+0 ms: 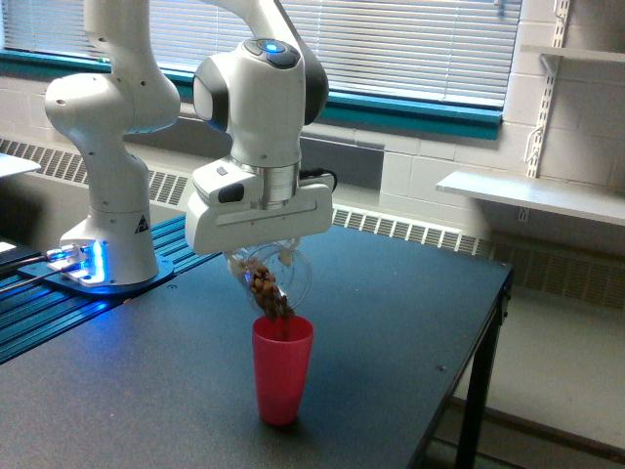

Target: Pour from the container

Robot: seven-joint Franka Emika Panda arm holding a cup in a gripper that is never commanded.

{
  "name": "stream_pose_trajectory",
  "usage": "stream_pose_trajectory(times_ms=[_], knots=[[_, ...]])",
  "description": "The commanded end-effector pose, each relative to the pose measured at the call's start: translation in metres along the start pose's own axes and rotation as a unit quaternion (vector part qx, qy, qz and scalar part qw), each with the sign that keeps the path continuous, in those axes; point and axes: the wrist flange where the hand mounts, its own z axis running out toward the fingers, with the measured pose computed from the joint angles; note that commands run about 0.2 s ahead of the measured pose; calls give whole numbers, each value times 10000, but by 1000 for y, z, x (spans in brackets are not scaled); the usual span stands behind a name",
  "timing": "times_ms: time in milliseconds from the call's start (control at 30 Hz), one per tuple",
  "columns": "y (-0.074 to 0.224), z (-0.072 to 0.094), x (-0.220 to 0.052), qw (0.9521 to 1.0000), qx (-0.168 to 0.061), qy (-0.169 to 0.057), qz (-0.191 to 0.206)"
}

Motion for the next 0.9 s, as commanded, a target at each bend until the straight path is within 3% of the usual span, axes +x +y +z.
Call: stream_pose_trajectory(times_ms=[33, 900], knots=[[-2, -2, -2, 9999, -132, -35, -14], [2, -15, -5, 9993, -361, -69, -87]])
